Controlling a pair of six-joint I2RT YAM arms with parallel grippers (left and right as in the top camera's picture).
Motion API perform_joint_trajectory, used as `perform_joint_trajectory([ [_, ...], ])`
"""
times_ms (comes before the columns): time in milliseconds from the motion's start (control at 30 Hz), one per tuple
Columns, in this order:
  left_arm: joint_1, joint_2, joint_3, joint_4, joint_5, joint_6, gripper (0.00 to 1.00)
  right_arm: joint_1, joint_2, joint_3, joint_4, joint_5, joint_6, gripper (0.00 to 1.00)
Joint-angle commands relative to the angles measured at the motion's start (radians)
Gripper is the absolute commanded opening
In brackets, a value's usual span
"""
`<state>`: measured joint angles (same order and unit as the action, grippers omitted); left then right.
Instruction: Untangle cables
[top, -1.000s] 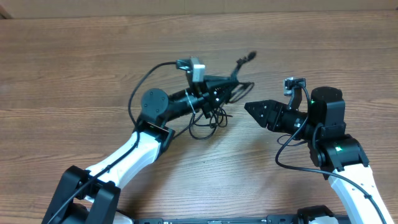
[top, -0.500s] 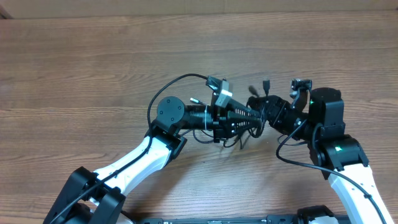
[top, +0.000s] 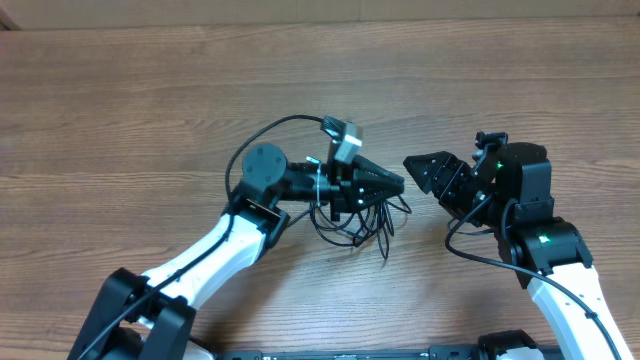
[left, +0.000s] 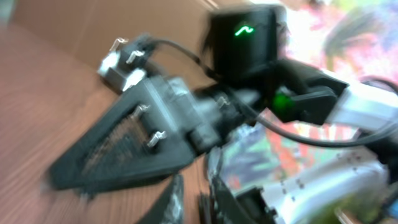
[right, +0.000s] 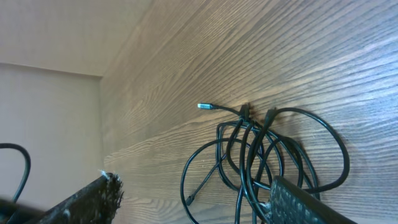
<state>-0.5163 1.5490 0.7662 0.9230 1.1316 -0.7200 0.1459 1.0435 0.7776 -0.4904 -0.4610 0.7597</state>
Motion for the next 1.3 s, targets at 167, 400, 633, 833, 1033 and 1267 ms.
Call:
perform_joint_trajectory([
  [167, 0.1, -0.016, 0.016, -0.732, -0.325, 0.333, 0.46, 0.004, 0.0, -0.006, -0.068, 0.136, 0.085, 0.82],
  [400, 0.138, -0.016, 0.016, -0.9, -0.751, 0.37, 1.0, 0.004, 0.0, -0.006, -0.064, 0.154, 0.085, 0.88],
  [633, 0.134, -0.016, 0.014, -1.01, -0.811, 0.77, 1.0, 0.005, 0.0, -0.006, -0.058, 0.154, 0.085, 0.93],
  [833, 0.127, 0.014, 0.014, -1.018, -0.895, 0.882, 0.94, 0.005, 0.0, -0.006, -0.058, 0.153, 0.085, 0.93],
  [1033, 0.122, 0.136, 0.014, -0.937, -0.808, 0.881, 0.93, 0.005, 0.0, -0.006, -0.054, 0.154, 0.086, 0.93],
  [1267, 0.123, 0.262, 0.014, -0.835, -0.798, 0.881, 0.93, 0.005, 0.0, -0.006, -0.05, 0.154, 0.085, 0.93],
])
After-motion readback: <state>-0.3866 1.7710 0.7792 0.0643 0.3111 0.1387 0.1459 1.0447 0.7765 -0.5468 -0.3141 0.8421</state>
